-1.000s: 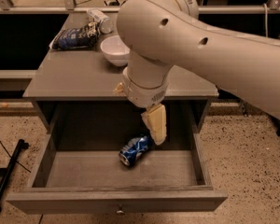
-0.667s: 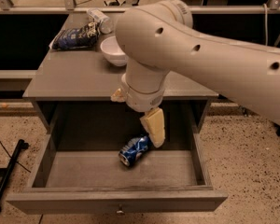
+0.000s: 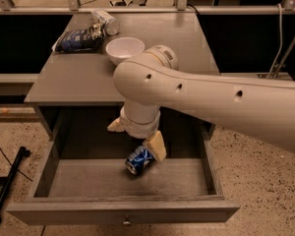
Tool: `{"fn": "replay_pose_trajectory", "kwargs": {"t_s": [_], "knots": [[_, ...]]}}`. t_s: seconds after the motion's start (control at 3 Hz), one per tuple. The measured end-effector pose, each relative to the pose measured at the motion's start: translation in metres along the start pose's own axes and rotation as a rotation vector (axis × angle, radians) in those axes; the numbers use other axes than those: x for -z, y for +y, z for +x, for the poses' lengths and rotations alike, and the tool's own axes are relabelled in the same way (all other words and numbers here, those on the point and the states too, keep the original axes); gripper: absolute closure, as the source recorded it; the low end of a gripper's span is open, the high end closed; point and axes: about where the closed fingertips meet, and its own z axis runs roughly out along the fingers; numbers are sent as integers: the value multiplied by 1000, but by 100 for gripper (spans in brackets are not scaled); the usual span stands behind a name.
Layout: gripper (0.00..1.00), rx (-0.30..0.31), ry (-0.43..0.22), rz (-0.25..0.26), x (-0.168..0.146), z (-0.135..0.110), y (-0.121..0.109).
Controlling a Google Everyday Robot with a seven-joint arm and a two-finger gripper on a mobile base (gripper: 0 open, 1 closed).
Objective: Pick pepsi can from top drawer and place on counter
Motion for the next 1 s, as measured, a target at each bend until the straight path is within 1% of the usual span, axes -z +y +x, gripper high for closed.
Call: {"fn": "replay_pose_trajectory", "kwargs": {"t_s": [0.33, 0.67, 1.0], "knots": [[0, 99, 23, 4, -38, -4, -8], [0, 145, 39, -8, -72, 1, -15], [25, 126, 44, -46, -108, 16, -11]]}}
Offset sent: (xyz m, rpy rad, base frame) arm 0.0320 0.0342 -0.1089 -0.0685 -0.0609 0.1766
